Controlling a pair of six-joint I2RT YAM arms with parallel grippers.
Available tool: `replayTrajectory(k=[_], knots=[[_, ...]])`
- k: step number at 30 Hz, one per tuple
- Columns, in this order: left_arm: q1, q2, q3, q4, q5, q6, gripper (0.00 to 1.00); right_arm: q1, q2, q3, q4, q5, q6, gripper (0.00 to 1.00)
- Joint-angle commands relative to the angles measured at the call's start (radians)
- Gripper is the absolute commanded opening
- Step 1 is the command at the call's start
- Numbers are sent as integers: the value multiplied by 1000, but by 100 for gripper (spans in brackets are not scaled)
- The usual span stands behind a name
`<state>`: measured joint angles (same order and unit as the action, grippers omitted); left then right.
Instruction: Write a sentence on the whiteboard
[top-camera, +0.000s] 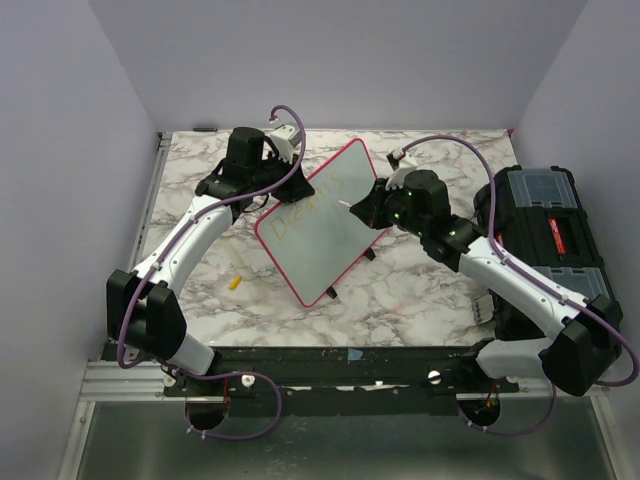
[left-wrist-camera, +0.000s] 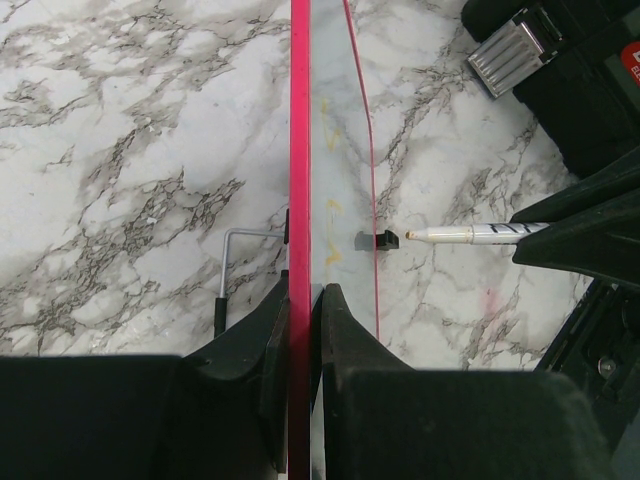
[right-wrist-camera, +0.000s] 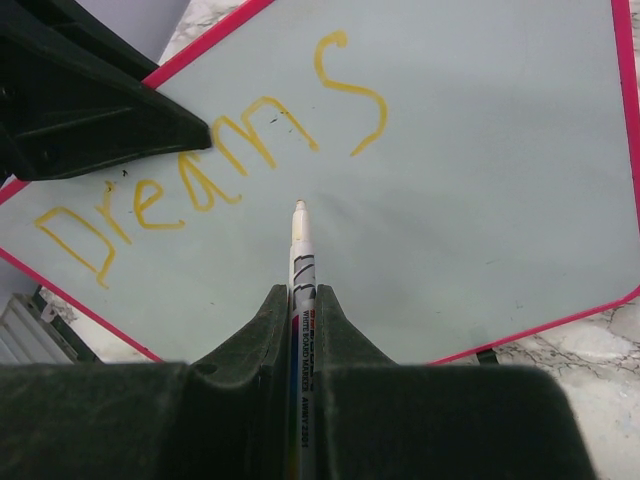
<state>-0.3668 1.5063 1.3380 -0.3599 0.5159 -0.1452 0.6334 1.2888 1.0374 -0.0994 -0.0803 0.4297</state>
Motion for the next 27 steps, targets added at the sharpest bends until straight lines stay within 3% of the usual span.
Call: replayTrajectory(k=[1,15,27], knots=[[-17,18,-46,-76,-78,150,0,3,-25,-17,0,-24,6,1],[-17,-7,-63,-47,-88,115,0,7,-28,-10,-19,-33,-10,1],[-17,-12,-71,-38,-76,124,0,199,-4,6,-67,140,-114,1]])
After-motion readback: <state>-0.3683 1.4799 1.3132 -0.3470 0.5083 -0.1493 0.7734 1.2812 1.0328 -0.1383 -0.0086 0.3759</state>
